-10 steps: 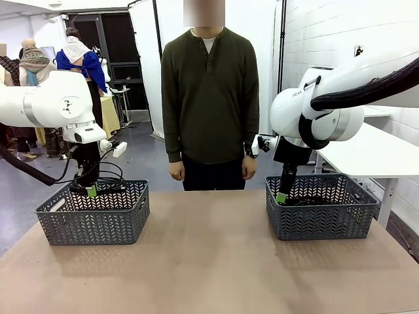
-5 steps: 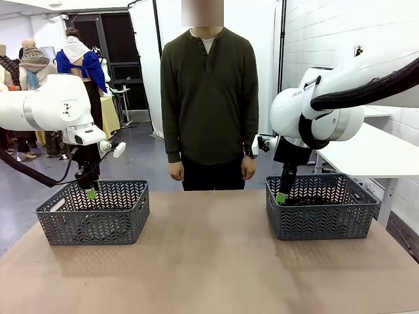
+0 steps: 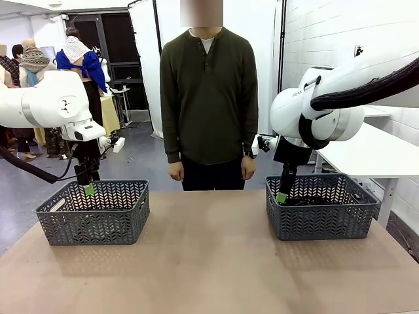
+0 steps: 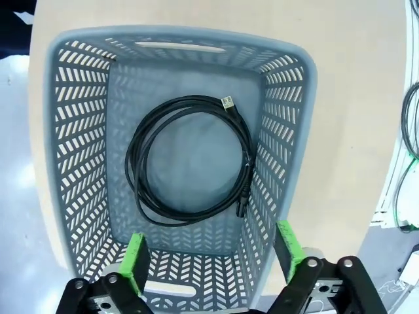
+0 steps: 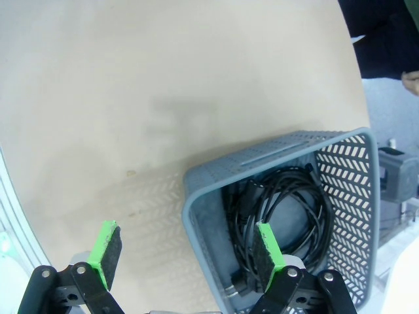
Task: Organize the cables according to human instructions.
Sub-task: Pick up a bundle of cables and place it in the basket indicated by the human.
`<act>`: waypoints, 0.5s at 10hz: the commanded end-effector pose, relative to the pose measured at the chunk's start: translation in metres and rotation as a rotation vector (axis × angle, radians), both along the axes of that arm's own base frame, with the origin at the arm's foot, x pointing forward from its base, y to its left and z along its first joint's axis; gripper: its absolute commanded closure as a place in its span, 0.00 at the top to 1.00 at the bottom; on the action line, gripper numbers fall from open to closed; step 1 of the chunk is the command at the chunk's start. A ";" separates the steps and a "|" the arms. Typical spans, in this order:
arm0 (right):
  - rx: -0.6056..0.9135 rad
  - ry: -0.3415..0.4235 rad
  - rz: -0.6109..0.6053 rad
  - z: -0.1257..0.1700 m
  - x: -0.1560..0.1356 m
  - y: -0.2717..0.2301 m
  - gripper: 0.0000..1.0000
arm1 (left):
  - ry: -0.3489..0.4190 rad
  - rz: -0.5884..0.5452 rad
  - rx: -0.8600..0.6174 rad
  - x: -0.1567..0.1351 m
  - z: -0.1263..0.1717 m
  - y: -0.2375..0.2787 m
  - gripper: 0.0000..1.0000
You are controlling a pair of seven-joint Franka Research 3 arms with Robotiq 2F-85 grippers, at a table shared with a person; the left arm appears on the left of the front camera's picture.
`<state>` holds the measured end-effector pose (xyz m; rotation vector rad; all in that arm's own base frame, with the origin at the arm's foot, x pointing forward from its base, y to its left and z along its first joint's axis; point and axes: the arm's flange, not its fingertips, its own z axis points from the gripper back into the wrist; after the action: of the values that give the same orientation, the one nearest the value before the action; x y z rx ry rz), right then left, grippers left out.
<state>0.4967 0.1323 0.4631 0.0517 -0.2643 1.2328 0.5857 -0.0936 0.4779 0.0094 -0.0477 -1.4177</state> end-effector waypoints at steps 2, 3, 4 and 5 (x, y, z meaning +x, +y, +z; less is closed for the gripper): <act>-0.010 0.003 -0.001 0.000 0.002 0.000 1.00 | 0.014 0.024 -0.023 -0.003 0.005 0.003 1.00; -0.010 0.003 -0.001 0.000 0.002 0.000 1.00 | 0.020 0.042 -0.038 -0.003 0.005 0.005 1.00; -0.010 0.003 -0.001 0.000 0.002 0.000 1.00 | 0.070 0.096 -0.084 -0.005 0.004 0.005 1.00; -0.010 0.003 -0.001 0.000 0.002 0.000 1.00 | 0.004 0.008 -0.007 0.000 0.001 0.000 1.00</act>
<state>0.4967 0.1322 0.4631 0.0517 -0.2644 1.2327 0.5834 -0.0926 0.4766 -0.0321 -0.0433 -1.3825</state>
